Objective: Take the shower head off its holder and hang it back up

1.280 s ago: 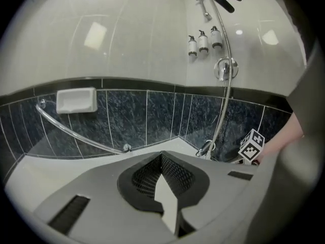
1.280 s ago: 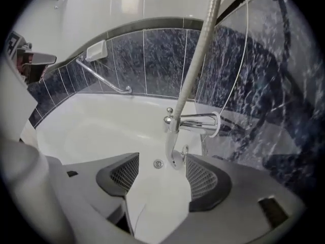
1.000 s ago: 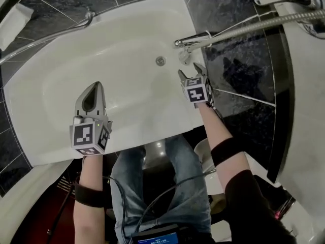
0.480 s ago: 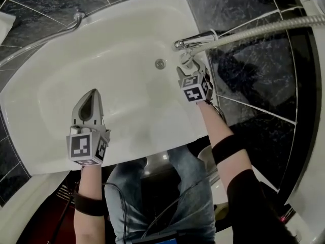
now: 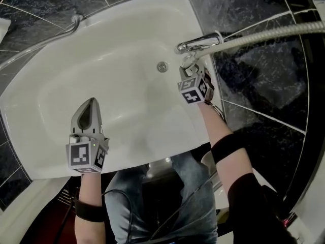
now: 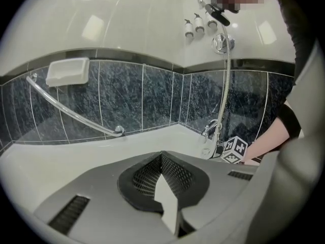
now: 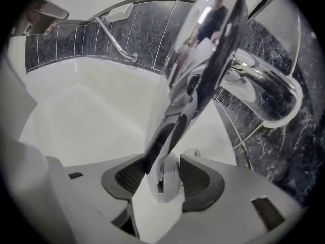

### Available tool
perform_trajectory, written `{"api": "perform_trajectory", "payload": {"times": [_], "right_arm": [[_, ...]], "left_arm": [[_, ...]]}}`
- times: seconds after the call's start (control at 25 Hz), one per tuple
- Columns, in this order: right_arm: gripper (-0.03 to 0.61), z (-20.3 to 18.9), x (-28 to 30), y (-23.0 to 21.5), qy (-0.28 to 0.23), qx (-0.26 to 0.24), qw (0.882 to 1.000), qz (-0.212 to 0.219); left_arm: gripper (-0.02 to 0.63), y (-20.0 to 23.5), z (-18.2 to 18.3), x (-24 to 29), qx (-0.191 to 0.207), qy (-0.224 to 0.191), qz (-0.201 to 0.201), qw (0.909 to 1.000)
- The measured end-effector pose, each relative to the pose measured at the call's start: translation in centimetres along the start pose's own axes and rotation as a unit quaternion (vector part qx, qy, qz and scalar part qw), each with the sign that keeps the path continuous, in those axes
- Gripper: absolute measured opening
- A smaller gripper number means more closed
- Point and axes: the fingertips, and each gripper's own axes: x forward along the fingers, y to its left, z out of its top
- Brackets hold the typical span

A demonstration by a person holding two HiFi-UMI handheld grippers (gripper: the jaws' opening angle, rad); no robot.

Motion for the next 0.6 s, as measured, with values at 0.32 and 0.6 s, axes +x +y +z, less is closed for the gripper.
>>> {"api": "perform_trajectory", "payload": {"times": [0.32,0.6], "right_arm": [[0.222,0.9,-2.0,4.5,-0.012,0.011,0.998,0.054],[0.213,5.0,-7.0,11.2,-0.031,0.061,0.991,0.113]], "left_arm": [[0.006,0.7,-0.8,-0.9,-0.011,0.000,0.006,0.9999],[0.006,2.3,0.2,-4.4,-0.018,-0.004,0.023,0.9996]]}}
